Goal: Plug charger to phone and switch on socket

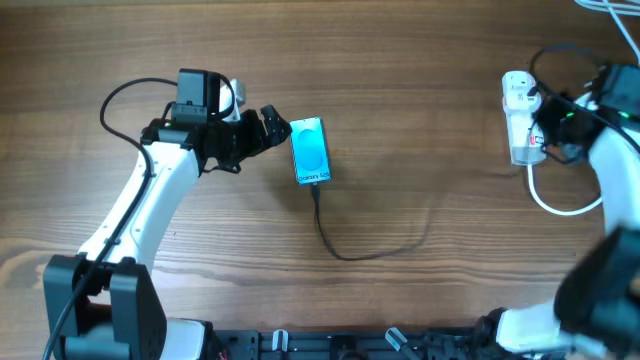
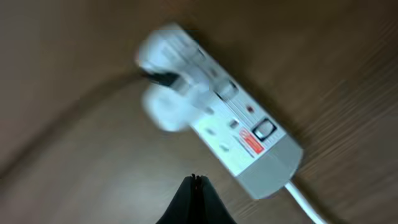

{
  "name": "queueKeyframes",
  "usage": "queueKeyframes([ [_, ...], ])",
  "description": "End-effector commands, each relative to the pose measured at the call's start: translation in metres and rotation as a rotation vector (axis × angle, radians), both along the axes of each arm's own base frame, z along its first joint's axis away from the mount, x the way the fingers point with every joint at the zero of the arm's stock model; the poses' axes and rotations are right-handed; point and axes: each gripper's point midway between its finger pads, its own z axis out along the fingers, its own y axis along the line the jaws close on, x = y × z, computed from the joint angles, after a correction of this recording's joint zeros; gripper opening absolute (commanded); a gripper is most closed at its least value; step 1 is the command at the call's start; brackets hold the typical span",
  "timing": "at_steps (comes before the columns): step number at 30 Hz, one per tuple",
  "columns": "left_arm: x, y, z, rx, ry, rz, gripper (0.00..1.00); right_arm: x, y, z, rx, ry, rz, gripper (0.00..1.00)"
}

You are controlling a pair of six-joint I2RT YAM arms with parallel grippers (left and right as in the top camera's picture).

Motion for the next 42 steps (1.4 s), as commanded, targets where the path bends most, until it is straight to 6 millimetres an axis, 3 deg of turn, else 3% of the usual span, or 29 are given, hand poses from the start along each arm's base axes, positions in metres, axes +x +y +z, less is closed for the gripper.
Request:
queueKeyframes([
  [1,-0.005,-0.001,0.03,0.008,-0.098,-0.042,1.0,-0.022,-0.001,0.075,-0.093,-0.143,-0.042,0.04],
  [5,-0.017,0.003,0.05,0.041,-0.158,-0.081,1.0,-0.051,0.014,0.122,-0.124,-0.236,-0.022,0.04],
  [10,-0.037,0.013,0.074,0.105,-0.209,-0.065,1.0,-0.082,0.052,0.16,-0.116,-0.336,0.14,0.04],
  [13,-0.048,0.012,0.091,0.114,-0.263,-0.088,1.0,-0.096,0.07,0.169,-0.112,-0.364,0.221,0.04],
  [19,-0.075,0.007,0.137,0.092,-0.405,-0.108,1.0,-0.116,0.124,0.184,-0.074,-0.44,0.489,0.05],
  [26,-0.106,0.012,0.162,0.092,-0.475,-0.103,1.0,-0.131,0.175,0.189,-0.106,-0.479,0.738,0.18],
  [28,-0.115,0.014,0.165,0.092,-0.482,-0.101,1.0,-0.136,0.185,0.189,-0.114,-0.479,0.787,0.25],
  [29,-0.119,0.015,0.167,0.091,-0.489,-0.101,1.0,-0.138,0.189,0.188,-0.119,-0.474,0.801,0.35],
  [34,-0.125,0.017,0.175,0.091,-0.52,-0.092,1.0,-0.14,0.196,0.187,-0.105,-0.467,0.809,1.0],
  [42,-0.123,0.017,0.17,0.092,-0.498,-0.093,1.0,-0.137,0.185,0.179,-0.043,-0.405,0.676,1.0],
])
